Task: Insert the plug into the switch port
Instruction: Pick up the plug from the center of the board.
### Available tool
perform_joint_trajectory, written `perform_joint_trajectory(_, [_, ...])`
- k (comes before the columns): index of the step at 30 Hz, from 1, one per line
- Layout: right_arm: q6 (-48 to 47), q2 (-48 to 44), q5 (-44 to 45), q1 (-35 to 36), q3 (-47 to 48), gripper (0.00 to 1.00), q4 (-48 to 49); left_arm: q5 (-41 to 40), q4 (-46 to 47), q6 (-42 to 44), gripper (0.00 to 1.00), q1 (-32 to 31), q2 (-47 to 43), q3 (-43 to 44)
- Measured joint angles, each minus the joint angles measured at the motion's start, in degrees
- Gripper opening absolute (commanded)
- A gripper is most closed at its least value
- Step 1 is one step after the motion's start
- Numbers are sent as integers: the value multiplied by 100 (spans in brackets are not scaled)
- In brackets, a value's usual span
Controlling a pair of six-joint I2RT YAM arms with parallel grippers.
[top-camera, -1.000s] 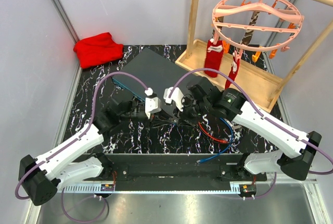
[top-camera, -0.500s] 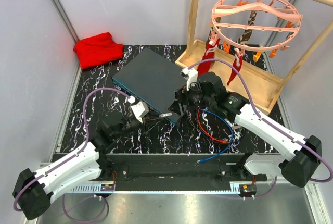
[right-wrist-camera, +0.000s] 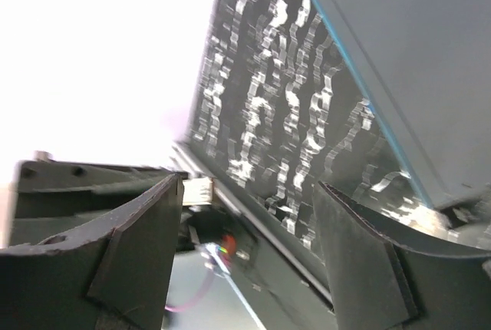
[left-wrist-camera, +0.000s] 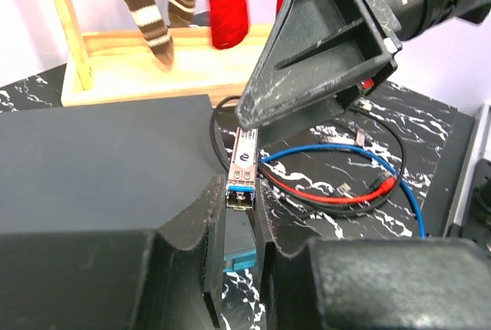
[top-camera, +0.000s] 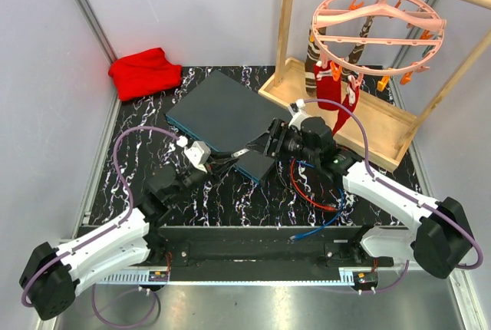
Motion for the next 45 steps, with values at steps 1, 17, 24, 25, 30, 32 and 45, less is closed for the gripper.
perform_joint_trajectory(1, [136, 0, -2, -9, -39, 76, 131, -33, 70, -11, 0, -7, 42, 0])
perform_joint_trajectory(17, [1513, 278, -164, -17, -337, 59, 1569, -280, 684, -111, 0, -68, 356, 0])
perform_joint_trajectory(24, [1729, 413, -197, -17, -389, 28, 1853, -280, 754, -129, 0, -74, 404, 0])
perform_joint_trajectory(25, [1757, 422, -208, -17, -398, 22, 1884, -280, 758, -129, 0, -74, 404, 0])
perform_joint_trajectory(30, [1803, 426, -221, -28, -437, 0, 1974, -271, 750, -129, 22, -79, 437, 2])
perform_joint_trajectory(32, [1808, 426, -221, -39, -442, 0, 1987, -262, 662, -120, 40, -83, 435, 4])
perform_joint_trajectory(45, [1139, 385, -260, -57, -356, 0, 1434, -391, -2144, 608, 68, -87, 90, 1390])
